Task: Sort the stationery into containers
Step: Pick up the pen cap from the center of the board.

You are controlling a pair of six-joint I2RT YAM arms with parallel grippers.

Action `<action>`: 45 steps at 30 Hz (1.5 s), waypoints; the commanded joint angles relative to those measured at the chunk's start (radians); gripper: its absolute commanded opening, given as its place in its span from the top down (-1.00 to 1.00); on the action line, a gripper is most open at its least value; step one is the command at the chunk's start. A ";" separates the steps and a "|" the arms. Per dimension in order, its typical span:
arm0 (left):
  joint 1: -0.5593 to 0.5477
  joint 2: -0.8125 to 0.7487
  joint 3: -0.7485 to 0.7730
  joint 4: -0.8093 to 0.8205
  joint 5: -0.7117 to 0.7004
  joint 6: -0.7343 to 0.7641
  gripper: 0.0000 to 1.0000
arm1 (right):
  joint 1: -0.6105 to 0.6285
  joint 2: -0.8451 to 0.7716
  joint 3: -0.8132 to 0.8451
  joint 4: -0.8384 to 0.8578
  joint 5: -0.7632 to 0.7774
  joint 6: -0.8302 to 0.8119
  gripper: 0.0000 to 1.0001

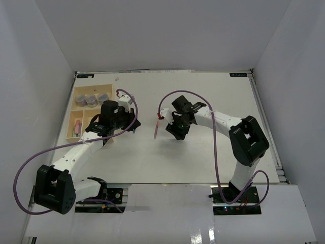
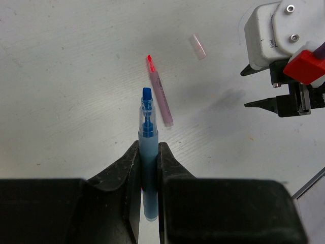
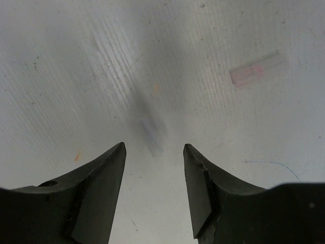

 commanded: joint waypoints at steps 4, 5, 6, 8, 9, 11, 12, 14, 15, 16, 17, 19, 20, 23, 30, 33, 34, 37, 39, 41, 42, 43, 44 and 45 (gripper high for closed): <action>0.005 -0.007 0.039 -0.001 -0.003 0.008 1.00 | 0.010 0.013 0.038 -0.025 -0.005 -0.013 -0.11; 0.005 -0.007 0.039 -0.001 -0.002 0.008 1.00 | 0.013 0.014 0.038 -0.025 -0.005 -0.013 -0.11; 0.005 -0.007 0.037 -0.001 -0.002 0.008 1.00 | 0.013 0.014 0.038 -0.025 -0.002 -0.014 -0.11; 0.005 -0.008 0.037 -0.001 -0.003 0.008 1.00 | 0.017 0.022 0.041 -0.025 -0.002 -0.014 -0.10; 0.005 -0.008 0.037 -0.001 -0.003 0.008 1.00 | 0.018 0.030 0.044 -0.027 -0.002 -0.013 -0.10; 0.005 -0.005 0.039 -0.001 -0.003 0.008 1.00 | 0.026 0.048 0.057 -0.040 0.013 -0.011 -0.10; 0.005 -0.005 0.039 -0.001 -0.003 0.008 1.00 | 0.027 0.056 0.061 -0.045 0.021 -0.011 -0.10; 0.005 -0.007 0.039 -0.001 -0.005 0.008 1.00 | 0.035 0.069 0.068 -0.050 0.029 -0.011 -0.09; 0.005 -0.005 0.039 -0.001 -0.005 0.008 1.00 | 0.038 0.077 0.070 -0.054 0.029 -0.011 -0.09; 0.005 -0.007 0.039 -0.001 -0.005 0.008 1.00 | 0.043 0.082 0.071 -0.056 0.030 -0.011 -0.08; 0.005 -0.007 0.039 -0.001 -0.005 0.008 1.00 | 0.046 0.082 0.071 -0.056 0.032 -0.011 -0.08; 0.005 -0.007 0.039 -0.001 -0.005 0.008 1.00 | 0.055 0.091 0.071 -0.059 0.038 -0.014 -0.08; 0.005 -0.007 0.039 -0.001 -0.005 0.008 1.00 | 0.058 0.094 0.071 -0.060 0.041 -0.014 -0.07; 0.005 -0.008 0.039 -0.001 -0.006 0.008 1.00 | 0.067 0.111 0.079 -0.062 0.049 -0.016 -0.05; 0.005 -0.018 0.037 -0.001 -0.012 0.008 1.00 | 0.086 0.152 0.085 -0.068 0.084 -0.019 -0.02; 0.005 -0.019 0.036 -0.001 -0.012 0.008 1.00 | 0.090 0.157 0.082 -0.073 0.090 -0.017 0.03; 0.005 -0.022 0.036 -0.001 -0.014 0.010 1.00 | 0.090 0.155 0.081 -0.071 0.092 -0.017 0.05; 0.005 -0.030 0.036 -0.001 -0.020 0.008 1.00 | 0.093 0.152 0.068 -0.076 0.111 -0.011 0.11; 0.005 -0.035 0.036 -0.001 -0.020 0.008 1.00 | 0.095 0.146 0.059 -0.082 0.124 -0.010 0.12; 0.005 -0.038 0.034 0.001 -0.020 0.008 1.00 | 0.096 0.137 0.047 -0.080 0.130 -0.005 0.15; 0.005 -0.041 0.034 0.002 -0.017 0.007 1.00 | 0.096 0.131 0.044 -0.080 0.130 -0.005 0.17; 0.005 -0.042 0.034 0.002 -0.017 0.007 1.00 | 0.096 0.129 0.042 -0.077 0.127 -0.003 0.20; 0.005 -0.044 0.034 0.002 -0.017 0.007 1.00 | 0.095 0.126 0.039 -0.076 0.125 -0.002 0.22; 0.005 -0.045 0.034 0.004 -0.017 0.007 1.00 | 0.096 0.126 0.036 -0.076 0.122 -0.002 0.24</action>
